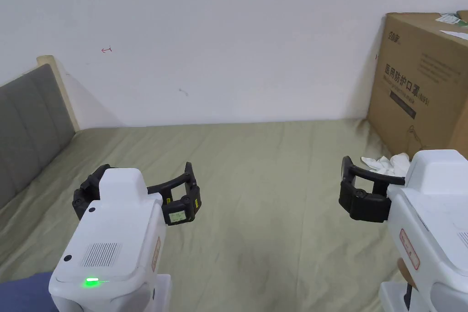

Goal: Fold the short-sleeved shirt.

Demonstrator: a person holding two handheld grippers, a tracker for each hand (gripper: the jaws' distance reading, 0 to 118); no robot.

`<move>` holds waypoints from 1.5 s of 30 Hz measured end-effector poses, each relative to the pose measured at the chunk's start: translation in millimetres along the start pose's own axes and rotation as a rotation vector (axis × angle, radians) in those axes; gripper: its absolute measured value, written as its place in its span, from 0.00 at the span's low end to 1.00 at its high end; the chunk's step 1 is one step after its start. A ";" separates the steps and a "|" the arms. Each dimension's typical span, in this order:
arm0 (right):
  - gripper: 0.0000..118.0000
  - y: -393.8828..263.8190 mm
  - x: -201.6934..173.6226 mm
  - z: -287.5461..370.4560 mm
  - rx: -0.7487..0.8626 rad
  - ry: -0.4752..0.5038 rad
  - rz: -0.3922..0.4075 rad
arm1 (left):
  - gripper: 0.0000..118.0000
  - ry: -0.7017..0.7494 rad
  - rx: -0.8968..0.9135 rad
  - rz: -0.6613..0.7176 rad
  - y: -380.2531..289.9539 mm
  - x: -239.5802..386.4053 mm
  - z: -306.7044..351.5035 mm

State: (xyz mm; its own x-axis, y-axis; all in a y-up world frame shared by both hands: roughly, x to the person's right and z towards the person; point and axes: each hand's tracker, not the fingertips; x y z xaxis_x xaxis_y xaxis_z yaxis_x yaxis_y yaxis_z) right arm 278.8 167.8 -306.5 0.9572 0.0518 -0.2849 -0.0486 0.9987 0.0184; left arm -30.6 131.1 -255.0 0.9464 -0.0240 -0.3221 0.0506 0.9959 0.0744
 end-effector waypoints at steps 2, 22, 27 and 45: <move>1.00 -0.9 1.1 -0.9 0.000 0.002 0.003 | 1.00 0.001 0.001 0.000 0.3 -0.1 0.1; 1.00 -0.9 1.0 0.1 -0.001 0.000 0.001 | 1.00 0.002 0.008 0.006 2.7 -2.1 2.6; 1.00 0.3 -0.8 0.8 -0.002 -0.005 0.008 | 1.00 0.003 0.008 0.005 2.6 -2.4 2.3; 1.00 -7.3 0.4 -13.8 -0.169 -0.135 -0.078 | 1.00 0.001 0.004 0.017 2.5 -5.7 4.5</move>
State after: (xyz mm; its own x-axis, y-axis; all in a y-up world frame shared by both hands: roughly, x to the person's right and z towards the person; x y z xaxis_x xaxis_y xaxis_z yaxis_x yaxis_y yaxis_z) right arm 275.7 160.6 -320.0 0.9889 -0.0152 -0.1478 -0.0092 0.9867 -0.1624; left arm -34.4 133.3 -248.7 0.9470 -0.0067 -0.3212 0.0354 0.9959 0.0838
